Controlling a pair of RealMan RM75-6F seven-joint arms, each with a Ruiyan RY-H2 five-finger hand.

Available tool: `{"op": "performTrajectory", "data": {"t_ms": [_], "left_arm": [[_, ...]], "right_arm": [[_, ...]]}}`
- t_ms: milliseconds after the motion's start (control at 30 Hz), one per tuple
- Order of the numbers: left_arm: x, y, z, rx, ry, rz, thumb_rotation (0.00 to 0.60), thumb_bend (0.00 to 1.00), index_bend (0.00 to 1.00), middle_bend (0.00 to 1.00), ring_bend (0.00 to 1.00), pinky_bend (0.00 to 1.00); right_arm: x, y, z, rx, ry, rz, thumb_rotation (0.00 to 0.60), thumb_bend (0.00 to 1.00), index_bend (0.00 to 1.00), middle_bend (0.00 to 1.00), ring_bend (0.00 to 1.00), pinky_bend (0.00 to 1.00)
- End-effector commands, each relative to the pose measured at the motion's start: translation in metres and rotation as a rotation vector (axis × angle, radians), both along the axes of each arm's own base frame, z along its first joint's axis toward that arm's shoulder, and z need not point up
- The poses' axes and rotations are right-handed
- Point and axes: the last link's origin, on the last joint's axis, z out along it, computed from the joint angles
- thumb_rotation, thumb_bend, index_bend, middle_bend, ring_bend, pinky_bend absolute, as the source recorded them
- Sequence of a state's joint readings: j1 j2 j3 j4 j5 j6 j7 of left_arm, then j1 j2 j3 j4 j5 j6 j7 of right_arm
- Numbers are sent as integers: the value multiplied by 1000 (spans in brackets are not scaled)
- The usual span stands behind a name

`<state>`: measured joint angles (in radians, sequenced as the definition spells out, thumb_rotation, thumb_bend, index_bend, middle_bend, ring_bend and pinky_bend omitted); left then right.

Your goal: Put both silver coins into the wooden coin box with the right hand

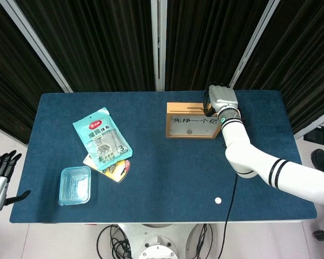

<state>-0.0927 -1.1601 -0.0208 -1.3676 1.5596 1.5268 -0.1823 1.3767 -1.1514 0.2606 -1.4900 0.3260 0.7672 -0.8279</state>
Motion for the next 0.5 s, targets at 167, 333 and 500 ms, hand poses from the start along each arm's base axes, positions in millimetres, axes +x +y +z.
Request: {"op": "performTrajectory", "data": {"t_ms": [167, 333, 500], "left_arm": [[-1, -1, 1, 3, 0, 1, 600, 0, 0, 0, 0, 0], [-1, -1, 1, 2, 0, 0, 600, 0, 0, 0, 0, 0], [0, -1, 1, 4, 2, -4, 600, 0, 0, 0, 0, 0]], "right_arm": [[1, 0, 0, 2, -18, 21, 600, 470, 68, 0, 0, 0], [1, 2, 3, 4, -26, 46, 600, 452, 0, 0, 0, 0], [2, 5, 8, -4, -52, 73, 600, 448, 0, 0, 0, 0]]}}
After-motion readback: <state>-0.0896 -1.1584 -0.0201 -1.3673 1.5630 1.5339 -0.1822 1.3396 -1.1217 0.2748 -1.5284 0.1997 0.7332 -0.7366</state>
